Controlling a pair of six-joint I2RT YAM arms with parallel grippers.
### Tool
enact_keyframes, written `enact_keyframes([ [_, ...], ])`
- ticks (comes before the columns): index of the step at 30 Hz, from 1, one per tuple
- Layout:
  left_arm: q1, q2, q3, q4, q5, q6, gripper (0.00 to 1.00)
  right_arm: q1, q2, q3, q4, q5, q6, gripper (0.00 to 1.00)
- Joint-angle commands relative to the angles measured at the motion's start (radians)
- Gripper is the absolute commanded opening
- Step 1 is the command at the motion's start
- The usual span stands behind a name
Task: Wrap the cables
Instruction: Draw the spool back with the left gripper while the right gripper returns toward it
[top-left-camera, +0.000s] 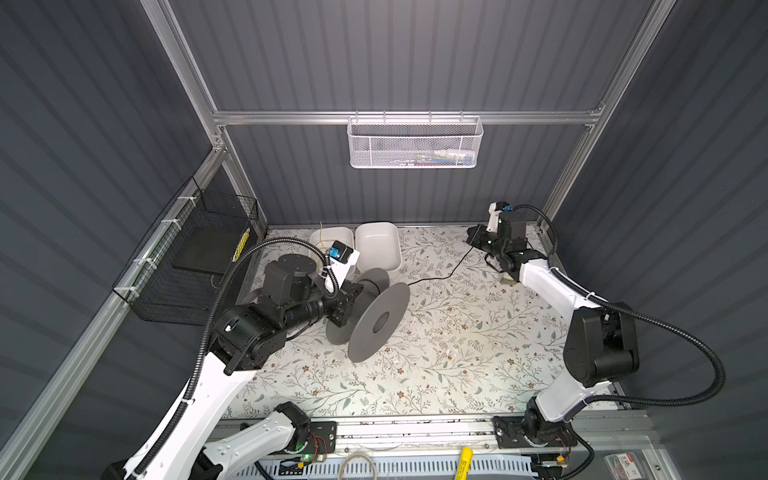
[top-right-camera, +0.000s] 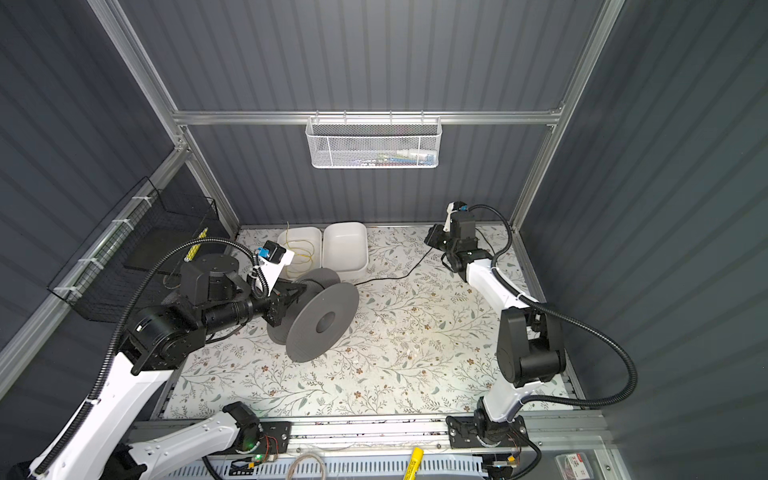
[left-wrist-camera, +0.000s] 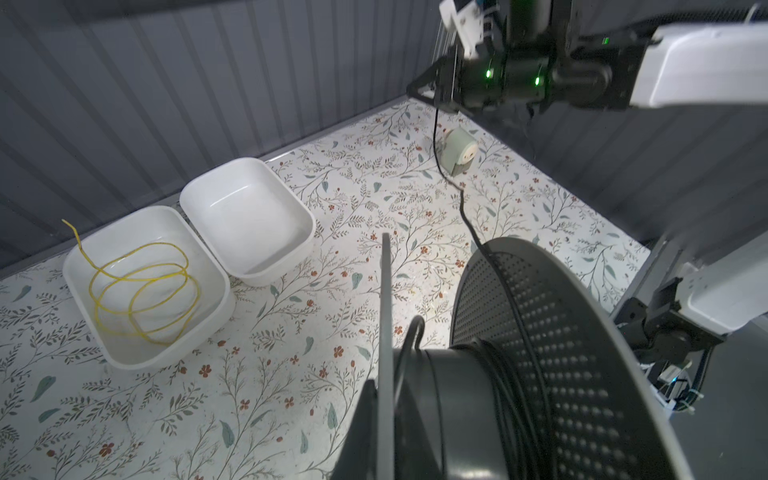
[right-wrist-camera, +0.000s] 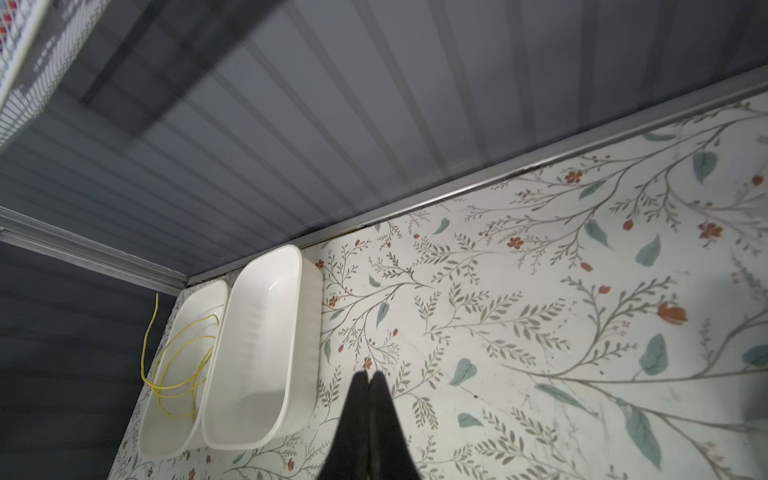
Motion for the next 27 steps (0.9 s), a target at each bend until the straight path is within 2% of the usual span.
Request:
enact_keyframes([
  [1,0.002,0.032,0.060,0.078,0.019,-0.054,0.00,0.038,-0.014,-0.060,0.095,0.032,0.013,0.00],
  [9,0.007,0.101,0.110,0.210,-0.057,-0.116,0.00,0.128,0.020,-0.167,0.169,0.060,0.049,0.00],
  [11,0.013,0.110,0.114,0.255,-0.124,-0.144,0.00,0.139,0.032,-0.176,0.175,0.059,0.057,0.00],
  [13,0.025,0.104,0.095,0.320,-0.177,-0.165,0.00,0.150,0.039,-0.198,0.194,0.062,0.071,0.00],
  [21,0.114,0.136,0.026,0.569,-0.244,-0.296,0.00,0.233,-0.002,-0.327,0.255,0.109,0.112,0.00],
  [27,0.123,0.192,-0.086,0.761,-0.391,-0.351,0.00,0.294,-0.097,-0.420,0.256,0.155,0.103,0.00],
])
